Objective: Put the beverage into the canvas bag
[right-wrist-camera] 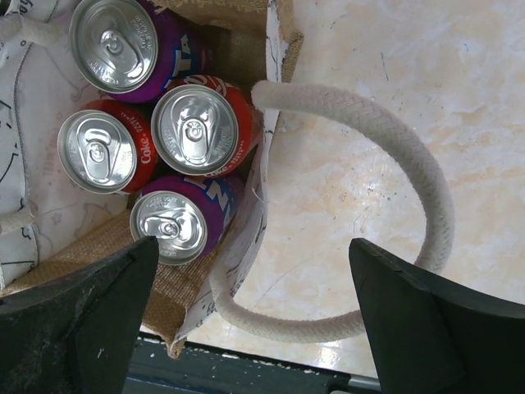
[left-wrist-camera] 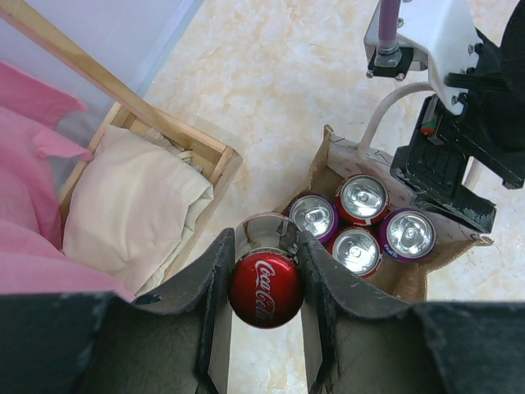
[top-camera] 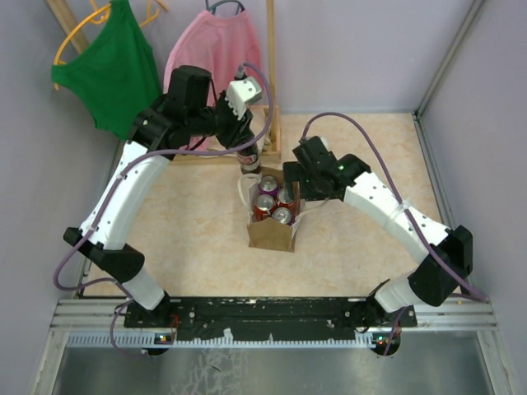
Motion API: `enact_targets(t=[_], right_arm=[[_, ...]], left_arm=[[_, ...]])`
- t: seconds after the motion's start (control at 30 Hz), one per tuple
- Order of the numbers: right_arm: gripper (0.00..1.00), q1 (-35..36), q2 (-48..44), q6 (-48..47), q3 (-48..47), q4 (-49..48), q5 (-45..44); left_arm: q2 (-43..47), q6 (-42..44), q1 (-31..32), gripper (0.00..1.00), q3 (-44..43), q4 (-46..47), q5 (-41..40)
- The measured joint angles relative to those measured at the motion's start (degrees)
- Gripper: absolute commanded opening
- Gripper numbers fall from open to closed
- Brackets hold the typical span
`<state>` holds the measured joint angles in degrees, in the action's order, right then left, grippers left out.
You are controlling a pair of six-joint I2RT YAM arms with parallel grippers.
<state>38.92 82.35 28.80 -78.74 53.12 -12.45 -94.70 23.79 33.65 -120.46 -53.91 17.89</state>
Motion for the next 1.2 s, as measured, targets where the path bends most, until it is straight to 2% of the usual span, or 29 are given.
enact_targets(t=[0.47, 1.2], right_arm=[[0.99, -0.07, 0.0, 0.0, 0.0, -0.02, 0.02], [0.99, -0.11, -1.75, -0.04, 0.76, -1.79, 0.26]], left_arm=[[0.0, 0.0, 0.39, 0.0, 2.78, 6.29, 0.31], [0.0, -2.01, 0.72, 0.0, 2.86, 8.96, 2.12]])
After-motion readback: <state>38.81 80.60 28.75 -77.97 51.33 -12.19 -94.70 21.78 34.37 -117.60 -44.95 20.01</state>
